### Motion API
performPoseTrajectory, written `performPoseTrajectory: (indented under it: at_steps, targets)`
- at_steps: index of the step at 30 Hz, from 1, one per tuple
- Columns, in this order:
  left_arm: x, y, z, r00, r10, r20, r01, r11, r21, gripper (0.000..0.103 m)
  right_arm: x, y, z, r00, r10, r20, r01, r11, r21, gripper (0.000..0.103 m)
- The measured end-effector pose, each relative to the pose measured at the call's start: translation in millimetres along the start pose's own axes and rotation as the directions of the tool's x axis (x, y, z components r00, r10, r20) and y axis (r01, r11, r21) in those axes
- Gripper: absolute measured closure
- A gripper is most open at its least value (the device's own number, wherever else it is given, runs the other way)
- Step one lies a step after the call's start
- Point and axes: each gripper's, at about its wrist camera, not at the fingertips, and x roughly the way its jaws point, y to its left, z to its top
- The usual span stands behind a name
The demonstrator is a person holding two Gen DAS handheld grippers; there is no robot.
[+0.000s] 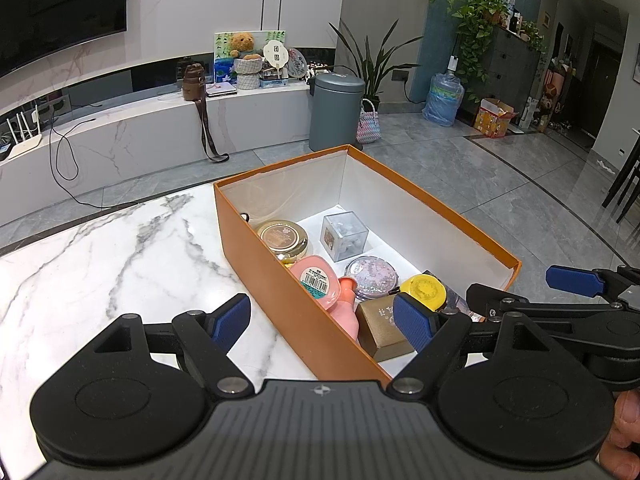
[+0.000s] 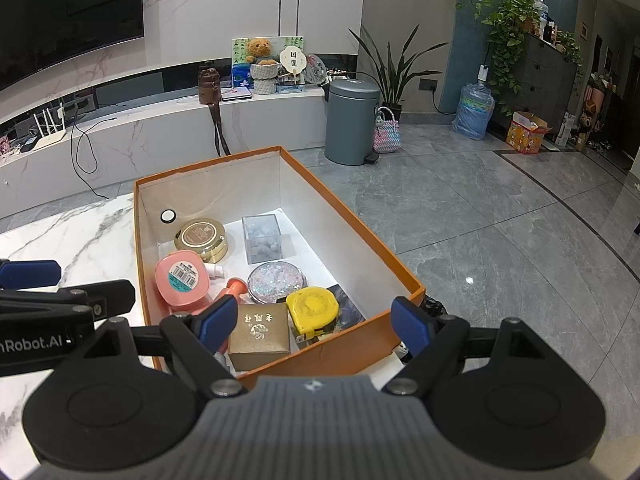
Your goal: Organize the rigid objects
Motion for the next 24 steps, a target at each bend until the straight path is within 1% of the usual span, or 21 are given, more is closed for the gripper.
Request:
performPoseTrajectory:
  at_steps: [21,22,24]
  targets:
    - [-0.1,-0.5,-0.1,1.0,0.0,0.002,0.0,1.0,0.001,0.008,0.2,-0.7,0.2,1.0,-0.001,-0.001,0.001,1.0,-0.001,0.02]
    - [-1.2,-1.1,-0.3,1.0,-0.003,0.011,0.003,1.0,0.007,0.008,0.0,-0.5,0.3,1.0,0.0,0.0,0.0,1.0,-0.001,0.02]
    - [-8.5,-0.8,-2.1,0.995,-0.031,0.094,0.029,0.999,0.021,0.008,0.0,-0.2,0.4,1.0,0.0,0.0,0.0,1.0,0.0,0.02]
